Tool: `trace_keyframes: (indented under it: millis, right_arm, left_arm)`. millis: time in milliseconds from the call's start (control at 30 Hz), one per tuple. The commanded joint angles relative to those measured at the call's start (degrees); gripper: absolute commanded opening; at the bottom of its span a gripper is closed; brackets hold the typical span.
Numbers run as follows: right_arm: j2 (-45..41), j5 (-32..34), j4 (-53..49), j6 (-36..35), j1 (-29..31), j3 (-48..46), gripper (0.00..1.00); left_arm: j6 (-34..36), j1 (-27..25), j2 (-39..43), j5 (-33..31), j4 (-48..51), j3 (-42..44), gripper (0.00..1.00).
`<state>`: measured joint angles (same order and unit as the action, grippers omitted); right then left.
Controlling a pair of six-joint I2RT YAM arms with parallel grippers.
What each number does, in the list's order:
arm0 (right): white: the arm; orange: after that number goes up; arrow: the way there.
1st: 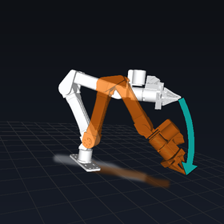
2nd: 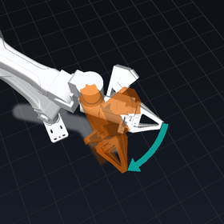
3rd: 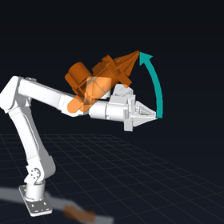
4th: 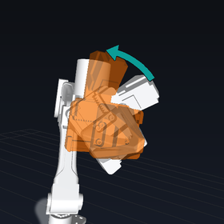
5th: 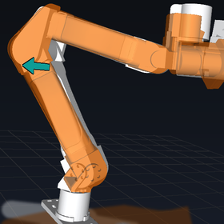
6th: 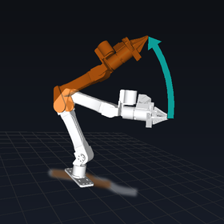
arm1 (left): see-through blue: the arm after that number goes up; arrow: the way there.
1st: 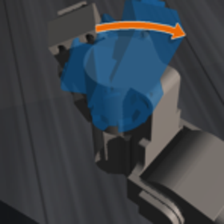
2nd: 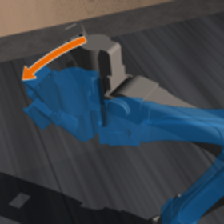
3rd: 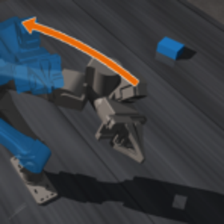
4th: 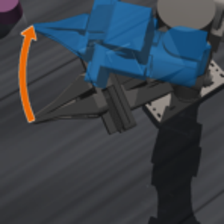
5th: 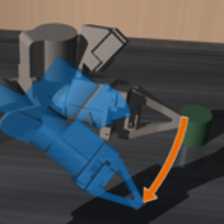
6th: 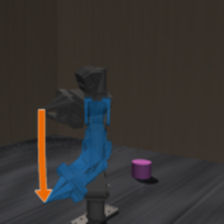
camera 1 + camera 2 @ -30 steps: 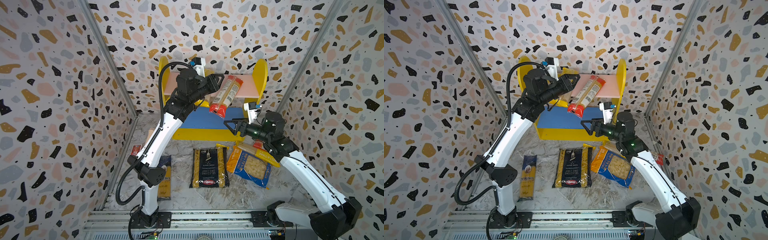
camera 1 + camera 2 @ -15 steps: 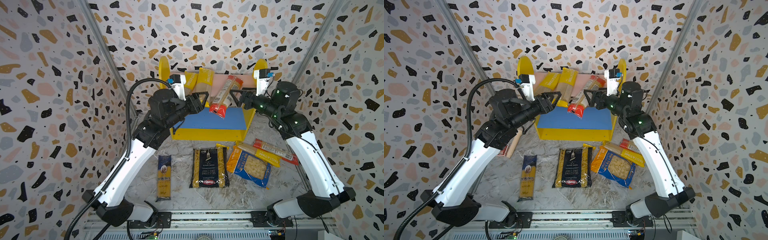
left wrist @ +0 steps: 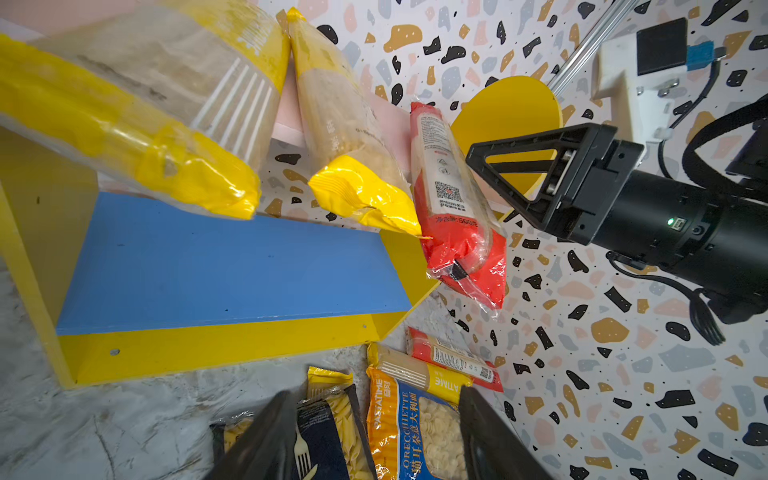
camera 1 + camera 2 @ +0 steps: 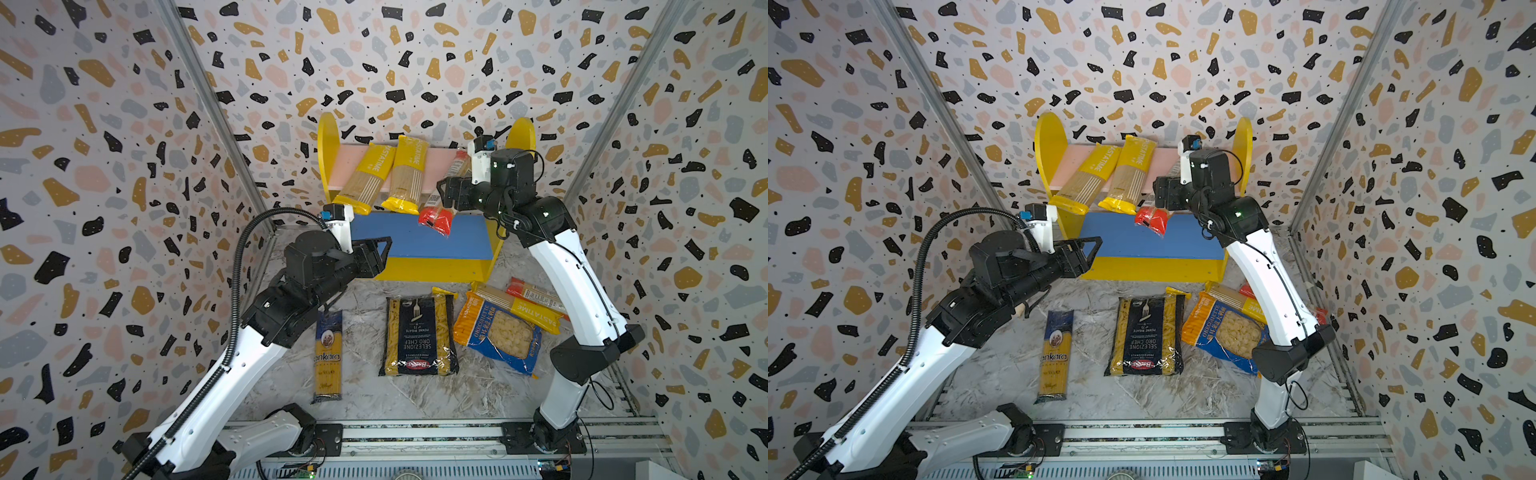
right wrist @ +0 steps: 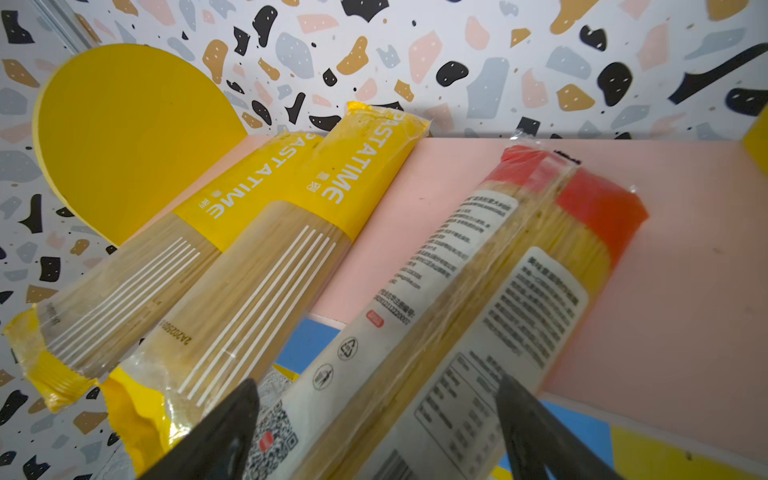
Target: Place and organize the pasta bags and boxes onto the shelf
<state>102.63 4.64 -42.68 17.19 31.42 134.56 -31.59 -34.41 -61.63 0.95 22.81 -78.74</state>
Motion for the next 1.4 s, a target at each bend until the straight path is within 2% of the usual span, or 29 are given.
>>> trace_keyframes:
  millis: [0, 233, 267, 400, 500, 967, 1367]
  right_arm:
    - [-3.3, 4.4, -1.9, -1.3, 0.5, 2.0, 0.9]
    - [-1.3, 7.2, -5.9, 0.1, 0.6, 3.9, 0.9]
    - [-1.0, 7.5, -6.2, 0.4, 0.6, 4.0, 0.9]
    - [-0.4, 7.0, -6.7, 1.7, -0.2, 3.9, 0.9]
    - [0.0, 5.8, -6.8, 2.6, -0.9, 3.9, 0.9]
    - [3.5, -2.7, -5.8, 5.9, -3.7, 5.7, 0.91]
    - [8.0, -7.0, -5.0, 6.4, -4.2, 8.6, 0.91]
  left_arm:
    - [2.3, 0.0, 1.2, -0.2, -0.4, -0.7, 0.63]
    - [3.6, 0.0, 1.8, 0.0, 1.2, -0.5, 0.65]
    - [3.6, 0.0, 2.0, 0.1, 1.3, -0.4, 0.68]
    - [4.1, 0.0, 3.3, -0.5, 2.2, 0.2, 0.9]
    - [4.6, 0.0, 4.0, -0.8, 3.2, 0.5, 0.95]
    - [6.0, 0.0, 4.6, -1.9, 4.4, 1.3, 0.96]
    - [7.0, 0.0, 4.8, -3.5, 5.4, 1.3, 0.97]
